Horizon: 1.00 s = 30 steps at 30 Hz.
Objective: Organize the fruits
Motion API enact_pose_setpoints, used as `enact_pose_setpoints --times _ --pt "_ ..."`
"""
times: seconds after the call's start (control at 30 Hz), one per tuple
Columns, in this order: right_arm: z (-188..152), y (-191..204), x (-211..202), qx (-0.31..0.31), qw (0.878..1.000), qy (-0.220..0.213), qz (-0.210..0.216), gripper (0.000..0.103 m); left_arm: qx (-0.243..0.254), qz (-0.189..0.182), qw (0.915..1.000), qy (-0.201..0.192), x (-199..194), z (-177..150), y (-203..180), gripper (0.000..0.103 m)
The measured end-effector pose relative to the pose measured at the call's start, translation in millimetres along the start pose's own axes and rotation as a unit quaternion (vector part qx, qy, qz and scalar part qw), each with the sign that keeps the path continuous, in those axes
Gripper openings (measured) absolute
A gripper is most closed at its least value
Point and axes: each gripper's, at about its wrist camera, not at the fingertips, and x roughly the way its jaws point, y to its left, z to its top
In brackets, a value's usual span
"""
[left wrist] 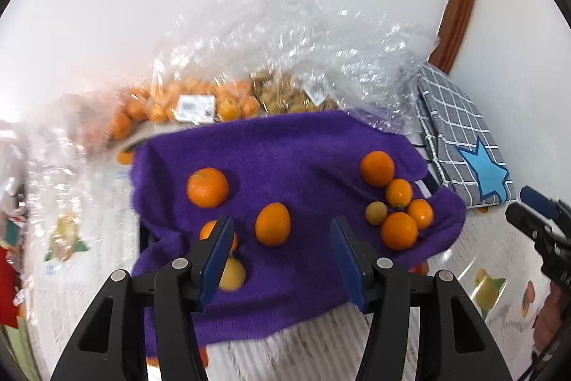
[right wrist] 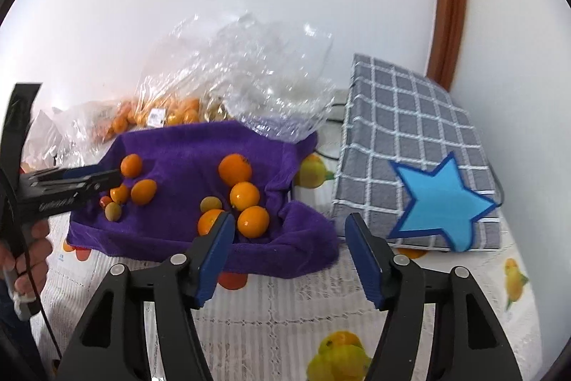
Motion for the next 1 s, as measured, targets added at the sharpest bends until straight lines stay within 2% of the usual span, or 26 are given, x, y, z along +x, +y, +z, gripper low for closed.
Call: enact_pose_setpoints --times 0.17,0.3,0.33,0.47,0.6,1.0 --pt "-2 -1 -25 0.003 1.0 -0.001 0.005 0.065 -0.018 0.019 0.9993 -0.026 -41 -17 -9 0.06" --pt "-9 -3 -50 0.005 1.0 -0.014 -0.012 0.086 -0.028 0.034 0.9982 -0.04 -72 -30 -17 0.062" --pt "-11 -3 -57 0.001 1.0 -0.021 -0.013 0.089 -0.034 0.037 0.9978 -0.044 -77 -33 -18 0.062" --pt "-17 -3 -86 -0.012 0.999 -0.046 -0.019 0.098 -0.043 0.048 0.9954 -0.07 -106 -49 -28 0.079" --pt "-26 -4 -108 -0.012 0.998 -0.059 -0.026 0.099 -0.036 0.045 0.994 -0.093 -128 -65 -39 0.087" --pt "-53 -20 -147 0.024 0.998 -0.051 -0.033 0.099 -0.032 0.068 0.9913 -0.108 -165 -84 -66 0.087"
